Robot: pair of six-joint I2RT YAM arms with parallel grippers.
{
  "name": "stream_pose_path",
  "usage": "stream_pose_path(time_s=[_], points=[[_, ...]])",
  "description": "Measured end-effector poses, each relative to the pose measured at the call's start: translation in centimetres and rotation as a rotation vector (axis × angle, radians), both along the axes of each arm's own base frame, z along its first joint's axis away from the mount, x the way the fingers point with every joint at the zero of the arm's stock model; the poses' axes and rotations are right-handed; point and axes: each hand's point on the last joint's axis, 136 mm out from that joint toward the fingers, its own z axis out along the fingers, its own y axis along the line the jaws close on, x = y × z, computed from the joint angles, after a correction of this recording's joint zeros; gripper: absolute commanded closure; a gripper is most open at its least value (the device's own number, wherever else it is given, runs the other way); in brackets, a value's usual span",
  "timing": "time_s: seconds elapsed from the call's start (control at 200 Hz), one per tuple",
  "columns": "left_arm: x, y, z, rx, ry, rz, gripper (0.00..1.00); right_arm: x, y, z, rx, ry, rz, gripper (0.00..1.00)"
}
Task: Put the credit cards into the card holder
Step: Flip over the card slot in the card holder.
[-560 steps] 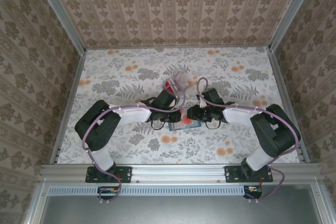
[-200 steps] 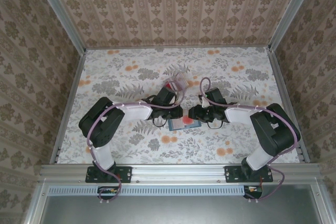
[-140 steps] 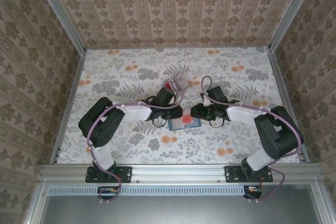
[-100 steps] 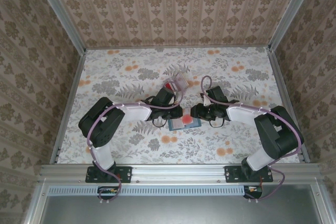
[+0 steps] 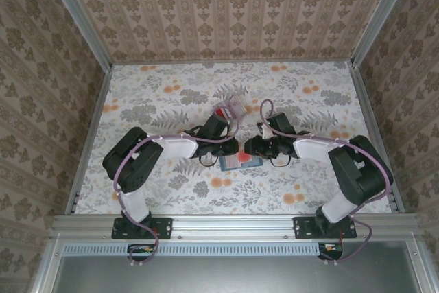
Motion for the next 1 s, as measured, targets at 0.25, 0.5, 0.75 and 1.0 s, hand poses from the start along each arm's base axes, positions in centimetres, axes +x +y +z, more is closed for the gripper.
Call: stream_pose_path(time_s=[0.25, 0.5, 0.75, 1.0], points=[[0.0, 0.0, 0.0, 0.0, 0.001, 0.001, 0.86, 0.2, 0.5, 0.1, 0.029, 0.002, -0.003, 0.86], [0.0, 0.1, 0.3, 0.004, 0.002, 0.008, 0.79, 0.2, 0.1, 0.1, -0.008, -0.017, 0.003, 0.93], [-0.1, 1.0, 0.2, 0.04, 0.004, 0.028, 0.8, 0.1, -0.8, 0.4, -0.094, -0.051, 0.014, 0.93], [-0.1, 0.9, 0.3, 0.035, 0.002, 0.026, 0.8, 0.0, 0.0, 1.1, -0.207, -0.103, 0.081, 0.92]])
